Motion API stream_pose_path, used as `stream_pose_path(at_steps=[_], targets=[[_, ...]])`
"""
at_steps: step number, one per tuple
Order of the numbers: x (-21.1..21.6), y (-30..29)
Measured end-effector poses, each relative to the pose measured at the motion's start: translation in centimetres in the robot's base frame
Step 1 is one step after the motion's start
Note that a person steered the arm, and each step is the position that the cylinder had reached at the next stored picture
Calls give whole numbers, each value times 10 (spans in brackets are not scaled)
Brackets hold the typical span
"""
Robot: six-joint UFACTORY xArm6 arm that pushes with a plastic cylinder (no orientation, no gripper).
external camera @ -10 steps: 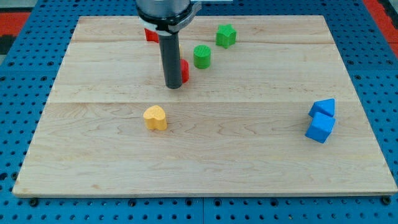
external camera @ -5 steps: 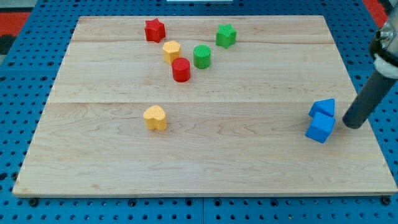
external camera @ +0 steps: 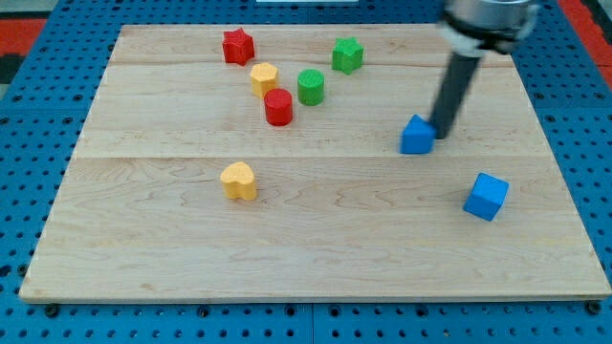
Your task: Move the blue triangle to the red circle
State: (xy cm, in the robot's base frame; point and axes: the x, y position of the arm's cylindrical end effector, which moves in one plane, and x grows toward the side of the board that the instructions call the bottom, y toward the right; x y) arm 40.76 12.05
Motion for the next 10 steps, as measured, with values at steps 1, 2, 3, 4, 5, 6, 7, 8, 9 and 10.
stream_pose_path(at_steps=[1,2,3,4,5,6,7,8,9,10], targets=[[8,-79],[12,-49],[29,-22],[65,-27],[58,-43],[50,-61],[50,-96],[42,-122],[18,-132],[12,-142]])
